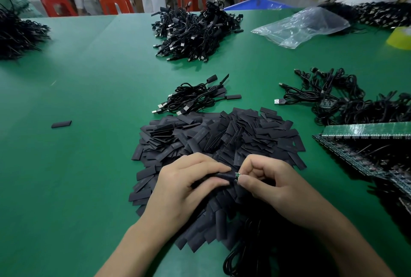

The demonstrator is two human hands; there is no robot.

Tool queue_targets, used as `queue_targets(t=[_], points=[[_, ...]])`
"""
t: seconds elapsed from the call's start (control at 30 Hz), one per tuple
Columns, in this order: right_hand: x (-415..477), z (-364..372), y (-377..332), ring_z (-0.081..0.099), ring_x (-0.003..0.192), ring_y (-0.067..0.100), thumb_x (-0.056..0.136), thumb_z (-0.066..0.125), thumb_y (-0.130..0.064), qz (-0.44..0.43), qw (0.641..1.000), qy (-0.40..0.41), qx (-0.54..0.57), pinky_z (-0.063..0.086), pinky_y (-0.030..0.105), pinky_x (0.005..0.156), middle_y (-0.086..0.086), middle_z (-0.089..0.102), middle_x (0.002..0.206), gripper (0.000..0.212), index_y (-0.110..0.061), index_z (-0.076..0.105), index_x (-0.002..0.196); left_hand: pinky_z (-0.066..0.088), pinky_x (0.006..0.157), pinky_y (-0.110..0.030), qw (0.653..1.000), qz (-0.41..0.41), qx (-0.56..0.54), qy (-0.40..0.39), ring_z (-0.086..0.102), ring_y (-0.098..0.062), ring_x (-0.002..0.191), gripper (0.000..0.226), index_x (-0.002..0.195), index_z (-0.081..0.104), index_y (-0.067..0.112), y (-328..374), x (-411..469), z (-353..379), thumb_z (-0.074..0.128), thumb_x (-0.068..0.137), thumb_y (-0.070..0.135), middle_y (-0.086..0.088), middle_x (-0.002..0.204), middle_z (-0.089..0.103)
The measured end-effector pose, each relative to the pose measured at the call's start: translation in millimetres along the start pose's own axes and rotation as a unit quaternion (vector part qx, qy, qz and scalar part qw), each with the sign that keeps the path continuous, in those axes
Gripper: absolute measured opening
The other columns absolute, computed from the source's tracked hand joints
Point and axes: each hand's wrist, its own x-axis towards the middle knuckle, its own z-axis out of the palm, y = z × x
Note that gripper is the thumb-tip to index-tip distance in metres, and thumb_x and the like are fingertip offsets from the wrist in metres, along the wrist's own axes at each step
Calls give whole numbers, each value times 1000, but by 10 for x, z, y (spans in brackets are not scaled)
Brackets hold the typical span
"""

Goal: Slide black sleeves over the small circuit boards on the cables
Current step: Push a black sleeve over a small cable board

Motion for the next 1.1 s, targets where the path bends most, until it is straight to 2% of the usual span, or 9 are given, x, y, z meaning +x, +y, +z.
queue_targets(t=[0.1,0.23,0.3,0.37,0.5,0.6,0.73,0.87,1.1], points=[[-5,9,-24,48,63,11,93,61,-39,1,1000,4,-1,40,27,63,8,60,71,16,-24,63,86,54,85,-27,1000,10,1,0,68,-6,96,17,106,79,17,-9,-6,7,74,94,29,11,103,71],[-5,27,-54,57,70,30,95,63,-32,6,1000,4,11,46,46,69,11,65,75,15,-22,64,84,54,83,-32,999,25,22,-12,66,-6,96,17,108,78,19,-37,-22,39,75,94,26,13,104,69],[-5,31,-54,59,73,33,99,64,-24,6,1000,0,9,47,49,71,11,66,76,16,-22,64,83,54,82,-33,999,28,32,-13,66,-7,95,18,110,77,20,-52,-28,51,76,93,26,14,105,69],[-4,27,-50,60,72,31,100,65,-20,4,1000,4,2,47,44,70,10,66,75,17,-22,65,83,54,81,-35,999,27,30,-12,66,-7,95,18,111,77,21,-59,-30,47,76,94,27,15,105,69],[0,18,-42,54,65,5,98,68,-25,-9,999,35,13,42,18,65,-1,59,68,7,-24,68,91,54,83,-31,1000,5,18,12,67,-7,96,17,108,78,21,-35,-12,31,75,94,30,16,104,69],[7,23,-33,57,63,7,92,67,-32,-17,997,75,16,45,22,65,-5,58,67,6,-27,68,95,52,85,-22,999,-24,7,34,68,-5,95,16,104,80,18,-11,8,27,78,90,26,13,100,71],[6,52,-24,63,63,10,94,71,-25,-14,994,104,0,48,21,63,-3,66,70,6,-29,70,91,49,85,-17,999,-35,0,40,68,-6,94,16,103,80,15,-5,6,39,81,87,17,9,99,72],[8,64,-27,63,61,7,94,73,-19,-8,994,109,2,46,16,61,-3,67,68,14,-30,70,86,53,84,-22,998,-39,-5,41,69,-7,94,17,104,80,15,6,-7,71,79,88,21,8,99,72],[16,82,-41,63,62,6,94,73,-18,-8,994,112,3,46,16,63,-5,67,68,16,-30,70,85,56,82,-33,998,-28,14,58,69,-8,95,19,104,80,17,28,-12,97,79,87,26,9,101,72]])
